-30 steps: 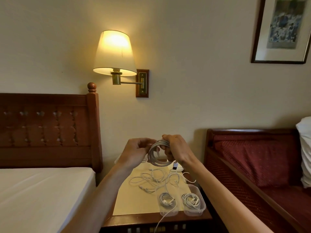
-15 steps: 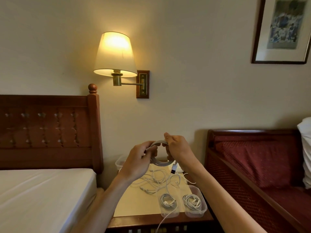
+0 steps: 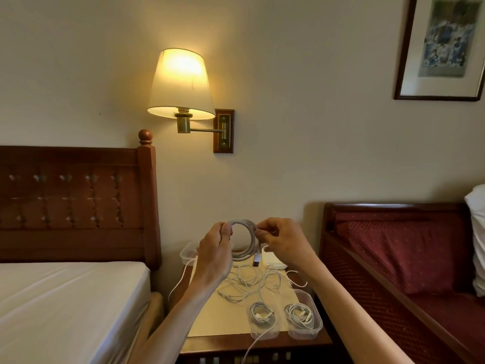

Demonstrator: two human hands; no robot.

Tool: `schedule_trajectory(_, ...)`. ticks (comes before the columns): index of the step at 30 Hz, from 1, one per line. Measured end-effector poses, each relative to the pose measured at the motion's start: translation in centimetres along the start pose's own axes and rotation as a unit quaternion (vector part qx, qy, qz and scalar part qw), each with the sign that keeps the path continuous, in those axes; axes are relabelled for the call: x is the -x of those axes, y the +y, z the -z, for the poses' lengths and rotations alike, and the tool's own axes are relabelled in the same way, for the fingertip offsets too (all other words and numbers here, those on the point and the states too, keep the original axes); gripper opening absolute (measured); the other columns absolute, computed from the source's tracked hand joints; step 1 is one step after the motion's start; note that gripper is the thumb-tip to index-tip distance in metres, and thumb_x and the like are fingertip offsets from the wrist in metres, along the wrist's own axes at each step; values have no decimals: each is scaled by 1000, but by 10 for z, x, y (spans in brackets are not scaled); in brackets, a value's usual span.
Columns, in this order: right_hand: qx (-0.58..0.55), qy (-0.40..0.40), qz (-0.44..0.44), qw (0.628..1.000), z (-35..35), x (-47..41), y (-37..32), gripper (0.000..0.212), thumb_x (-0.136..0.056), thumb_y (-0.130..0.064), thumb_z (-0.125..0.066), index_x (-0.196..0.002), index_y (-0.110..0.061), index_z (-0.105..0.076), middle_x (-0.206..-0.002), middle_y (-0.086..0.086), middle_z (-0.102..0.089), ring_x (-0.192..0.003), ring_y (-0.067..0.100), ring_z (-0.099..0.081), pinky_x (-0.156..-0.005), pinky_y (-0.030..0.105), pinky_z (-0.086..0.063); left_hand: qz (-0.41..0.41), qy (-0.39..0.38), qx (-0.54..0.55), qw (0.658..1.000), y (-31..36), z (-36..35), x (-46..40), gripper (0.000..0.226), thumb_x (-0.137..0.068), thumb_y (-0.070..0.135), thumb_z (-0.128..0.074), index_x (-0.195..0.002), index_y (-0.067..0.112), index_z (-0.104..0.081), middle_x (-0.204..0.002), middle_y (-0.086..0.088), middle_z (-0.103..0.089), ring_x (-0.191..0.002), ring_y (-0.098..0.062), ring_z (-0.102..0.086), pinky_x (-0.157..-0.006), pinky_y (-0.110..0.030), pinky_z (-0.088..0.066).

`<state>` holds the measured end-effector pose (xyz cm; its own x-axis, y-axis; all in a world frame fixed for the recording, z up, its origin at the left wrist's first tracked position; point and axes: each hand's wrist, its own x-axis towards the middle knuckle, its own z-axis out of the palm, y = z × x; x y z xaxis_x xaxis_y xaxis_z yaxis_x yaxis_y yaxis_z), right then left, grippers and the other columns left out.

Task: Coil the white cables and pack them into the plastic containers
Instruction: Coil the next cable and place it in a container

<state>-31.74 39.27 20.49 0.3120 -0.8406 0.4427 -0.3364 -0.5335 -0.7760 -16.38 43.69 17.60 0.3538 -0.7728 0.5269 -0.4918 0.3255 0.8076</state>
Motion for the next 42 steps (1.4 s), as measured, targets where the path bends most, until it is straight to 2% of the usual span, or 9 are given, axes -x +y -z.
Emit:
schedule_trajectory(2, 26, -9, -8, 1000, 2, 1, -1, 13, -93, -13, -63, -96, -4, -72, -78, 4, -70, -58, 0, -64, -52, 12, -48, -12, 14, -9, 1000, -3, -4, 3, 29, -104, 33, -35, -91, 19, -57, -78, 7, -57, -73, -9, -51, -62, -23, -38)
schedule_trajectory(9, -107, -151, -128, 974, 15, -2, -1, 12, -95, -8, -59, -99, -3, -68, -76, 2, -69, -62, 9, -58, -58, 19, -52, 23, 29, 33, 999, -10, -3, -2, 28, -105, 29, -34, -91, 17, -55, -75, 8, -52, -69, -8, -47, -59, -22, -34)
schedule_trajectory(15, 122, -63, -85, 987, 15, -3, 9, 9, -90, -10, -66, -86, -13, -73, -82, 4, -75, -67, 8, -66, -61, 17, -50, -114, 91, -189, 971, -32, -12, 3, 22, -102, 24, -39, -87, 21, -55, -75, 11, -52, -75, -13, -41, -72, -32, -26)
schedule_trajectory(20, -329, -69, -213, 917, -2, 5, -1, 9, -90, 3, -60, -91, 8, -68, -81, 17, -70, -73, 22, -67, -65, 24, -58, -111, 121, -211, 964, -43, -17, 5, 24, -101, 26, -37, -89, 19, -57, -77, 6, -57, -76, -17, -43, -70, -34, -27)
schedule_trajectory(24, -464, 26, -205, 861, -30, 13, 2, 8, -90, 6, -60, -84, 3, -65, -82, 18, -66, -75, 24, -67, -75, 28, -60, -74, 110, -166, 977, -31, -20, 7, 37, -98, 40, -19, -93, 24, -52, -82, 7, -56, -79, -13, -40, -75, -33, -24)
schedule_trajectory(29, -201, 236, -44, 950, -57, 24, 2, 4, -86, -9, -72, -86, -8, -68, -92, 6, -66, -67, 11, -67, -68, 19, -55, -13, 75, -53, 996, -13, -15, 8, 28, -104, 30, -32, -85, 24, -51, -77, 9, -54, -77, -16, -50, -79, -40, -39)
schedule_trajectory(32, 25, 319, 134, 938, -62, 22, 13, 7, -83, -8, -73, -84, -10, -66, -100, -2, -52, -79, 8, -53, -70, 9, -40, 32, 36, 44, 998, 0, -9, 8, 34, -105, 29, -34, -79, 18, -54, -70, 4, -50, -64, -11, -43, -59, -24, -36)
schedule_trajectory(36, 69, 257, 248, 931, -50, 14, 25, 12, -84, 0, -68, -84, -5, -57, -113, 2, -51, -94, 12, -60, -77, 16, -47, 55, -9, 133, 990, 4, -4, 6, 36, -105, 27, -36, -79, 11, -54, -67, 2, -40, -63, -11, -35, -50, -11, -30)
schedule_trajectory(42, -53, 131, 215, 966, -31, 18, 15, 16, -88, 2, -65, -90, -7, -53, -108, 3, -54, -78, 13, -72, -70, 31, -59, 59, -29, 139, 988, 9, 2, 0, 36, -104, 27, -36, -77, 12, -54, -67, 2, -39, -66, -13, -35, -61, -26, -31)
